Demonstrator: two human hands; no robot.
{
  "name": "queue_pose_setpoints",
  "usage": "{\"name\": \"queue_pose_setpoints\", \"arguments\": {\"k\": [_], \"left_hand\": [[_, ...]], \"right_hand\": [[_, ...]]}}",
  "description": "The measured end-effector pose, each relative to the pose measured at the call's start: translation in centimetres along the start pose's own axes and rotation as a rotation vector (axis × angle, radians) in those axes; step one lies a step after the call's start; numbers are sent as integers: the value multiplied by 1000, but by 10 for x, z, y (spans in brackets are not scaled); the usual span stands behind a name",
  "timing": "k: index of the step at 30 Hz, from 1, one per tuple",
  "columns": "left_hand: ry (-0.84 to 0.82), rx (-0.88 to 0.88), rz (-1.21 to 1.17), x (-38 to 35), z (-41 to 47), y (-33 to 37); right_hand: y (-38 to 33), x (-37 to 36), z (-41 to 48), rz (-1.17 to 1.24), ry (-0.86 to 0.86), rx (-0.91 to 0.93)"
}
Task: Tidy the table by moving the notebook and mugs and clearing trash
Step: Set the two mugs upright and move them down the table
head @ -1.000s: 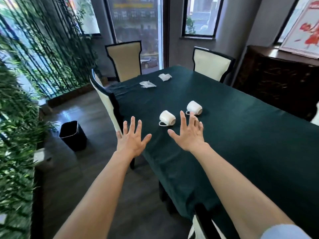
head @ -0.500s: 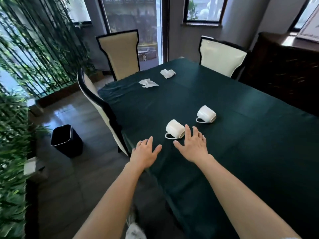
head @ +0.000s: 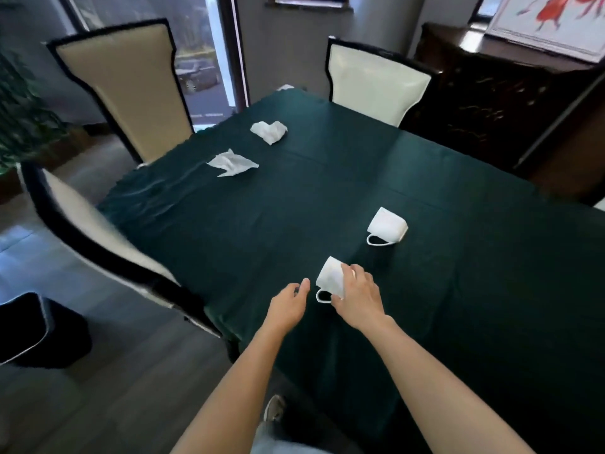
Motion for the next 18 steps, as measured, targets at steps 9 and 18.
{"name": "queue_pose_setpoints", "arguments": {"k": [9, 18], "left_hand": [[-313, 218, -391, -24, 63, 16], [-336, 311, -653, -34, 80, 25]], "right_hand": [[-19, -21, 46, -102, 76, -166], [-10, -30, 62, -73, 83, -143]]}}
Point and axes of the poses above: each hand's wrist, its own z-axis towards the middle knuckle, its own x-axis out of the back of the hand, y = z × x, the point moved 5 cm from there along z, towards the middle knuckle, and after that the axes turned 10 degrees about z, right-handed, at the moved point
